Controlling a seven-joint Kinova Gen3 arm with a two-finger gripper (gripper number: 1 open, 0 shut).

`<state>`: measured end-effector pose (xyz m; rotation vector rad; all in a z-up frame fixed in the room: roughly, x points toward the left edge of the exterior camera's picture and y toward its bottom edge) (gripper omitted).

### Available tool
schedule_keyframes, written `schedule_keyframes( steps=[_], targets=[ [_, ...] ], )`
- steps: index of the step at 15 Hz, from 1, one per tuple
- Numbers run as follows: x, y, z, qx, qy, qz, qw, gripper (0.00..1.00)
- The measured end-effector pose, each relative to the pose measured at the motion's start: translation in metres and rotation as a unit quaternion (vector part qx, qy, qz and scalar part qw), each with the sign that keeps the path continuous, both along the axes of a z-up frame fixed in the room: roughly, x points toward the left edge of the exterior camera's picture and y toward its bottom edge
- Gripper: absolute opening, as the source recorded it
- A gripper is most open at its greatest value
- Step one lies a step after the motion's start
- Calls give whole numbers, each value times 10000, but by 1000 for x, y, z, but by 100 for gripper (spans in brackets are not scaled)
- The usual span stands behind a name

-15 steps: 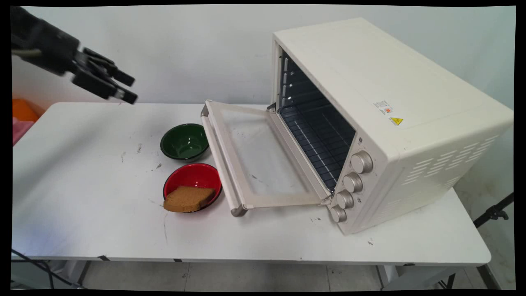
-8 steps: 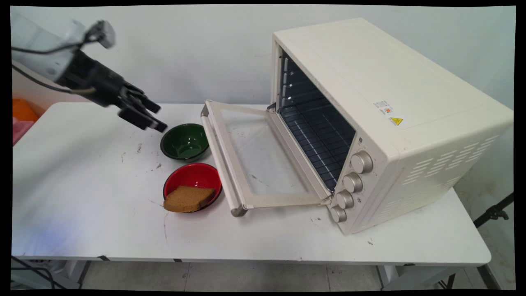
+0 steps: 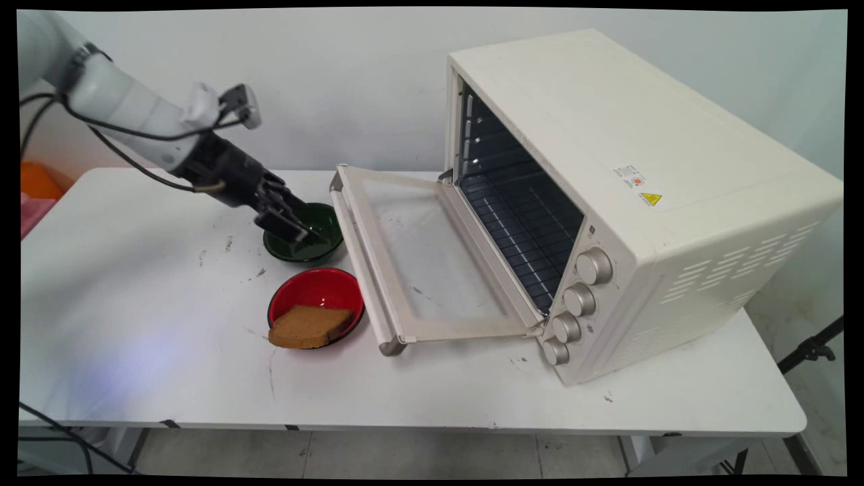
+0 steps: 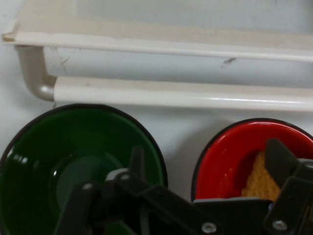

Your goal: Close the oven

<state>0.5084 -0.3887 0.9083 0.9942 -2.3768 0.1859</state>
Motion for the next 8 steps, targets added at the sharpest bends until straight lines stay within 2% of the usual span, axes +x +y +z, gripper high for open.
schedule_keyframes(
  steps=[1, 8],
  targets=[
    [-2, -2, -4, 2, -14, -17, 10000, 0],
    [-16, -17, -43, 39, -48, -271, 9996, 0]
  ],
)
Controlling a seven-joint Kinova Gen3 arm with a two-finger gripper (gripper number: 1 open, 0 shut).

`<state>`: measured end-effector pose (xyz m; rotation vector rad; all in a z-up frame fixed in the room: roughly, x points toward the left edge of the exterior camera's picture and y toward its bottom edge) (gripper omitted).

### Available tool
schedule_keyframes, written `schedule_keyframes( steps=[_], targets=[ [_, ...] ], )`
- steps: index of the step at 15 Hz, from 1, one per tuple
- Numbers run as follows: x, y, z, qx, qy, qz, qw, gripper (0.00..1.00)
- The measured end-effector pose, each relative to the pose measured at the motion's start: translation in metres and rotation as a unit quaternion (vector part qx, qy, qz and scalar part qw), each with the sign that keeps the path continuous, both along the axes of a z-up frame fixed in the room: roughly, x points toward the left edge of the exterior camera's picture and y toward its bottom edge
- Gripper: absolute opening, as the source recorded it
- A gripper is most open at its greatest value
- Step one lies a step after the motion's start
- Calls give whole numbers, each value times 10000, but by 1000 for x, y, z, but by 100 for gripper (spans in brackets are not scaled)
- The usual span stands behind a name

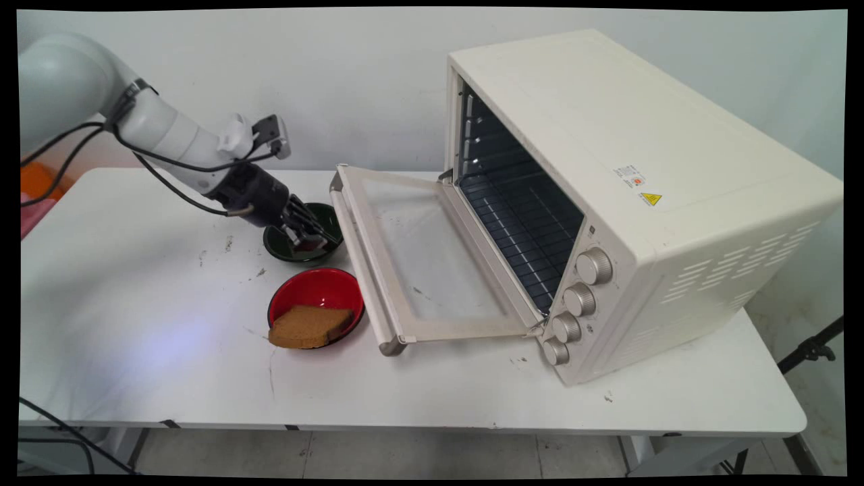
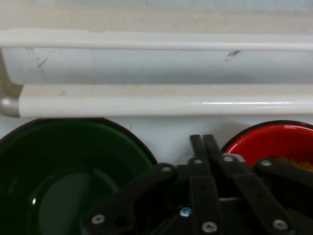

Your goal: Close the oven

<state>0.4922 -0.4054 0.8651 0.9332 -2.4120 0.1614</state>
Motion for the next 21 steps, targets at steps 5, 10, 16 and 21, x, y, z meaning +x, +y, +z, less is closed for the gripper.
schedule_keyframes(
  steps=[5, 10, 16, 21],
  targets=[
    [-10, -12, -18, -93, 69, -185, 9998, 0],
    [-16, -19, -27, -163, 147, -272, 9994, 0],
    [-26, -21, -11, -264, 345, -326, 9985, 0],
    [-39, -17, 35, -371, 585, -344, 9970, 0]
  ],
)
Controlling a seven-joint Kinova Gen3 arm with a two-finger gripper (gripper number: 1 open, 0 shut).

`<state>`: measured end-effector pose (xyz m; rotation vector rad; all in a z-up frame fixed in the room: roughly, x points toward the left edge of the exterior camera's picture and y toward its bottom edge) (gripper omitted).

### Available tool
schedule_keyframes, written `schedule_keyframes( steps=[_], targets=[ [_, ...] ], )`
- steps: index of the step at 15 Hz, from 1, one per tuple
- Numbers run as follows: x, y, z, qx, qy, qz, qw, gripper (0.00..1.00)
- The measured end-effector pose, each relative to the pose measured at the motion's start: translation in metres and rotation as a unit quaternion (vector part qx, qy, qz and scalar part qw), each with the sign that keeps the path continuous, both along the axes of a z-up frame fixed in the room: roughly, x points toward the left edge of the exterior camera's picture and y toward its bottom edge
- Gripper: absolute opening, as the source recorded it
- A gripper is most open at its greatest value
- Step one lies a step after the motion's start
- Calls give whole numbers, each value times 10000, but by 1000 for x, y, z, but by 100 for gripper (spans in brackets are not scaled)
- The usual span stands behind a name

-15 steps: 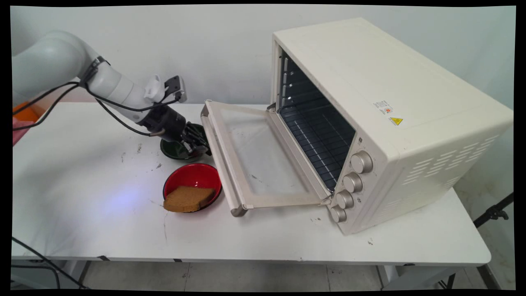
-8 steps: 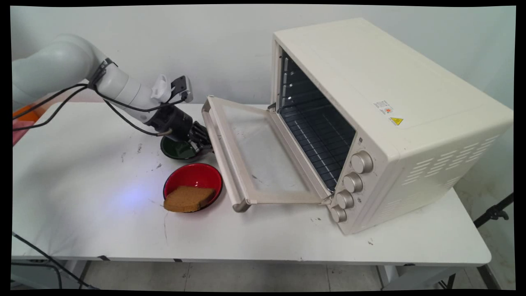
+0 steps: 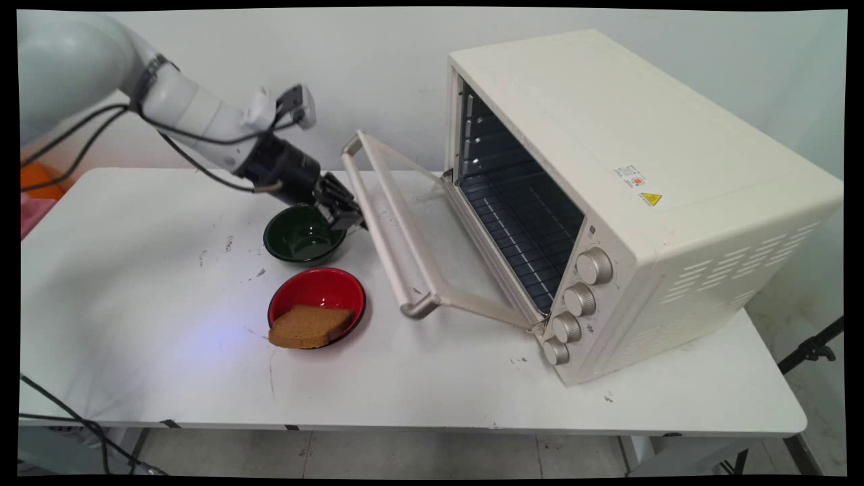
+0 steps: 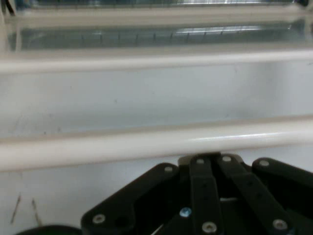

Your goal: Close the oven

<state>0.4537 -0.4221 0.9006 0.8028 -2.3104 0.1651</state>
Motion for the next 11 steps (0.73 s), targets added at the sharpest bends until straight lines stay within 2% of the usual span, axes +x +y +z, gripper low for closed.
schedule_keyframes(
  steps=[7, 11],
  targets=[
    [-17, 1, 81, -181, 305, 8, 9994, 0],
    [-17, 1, 119, -321, 420, -54, 9986, 0]
  ],
)
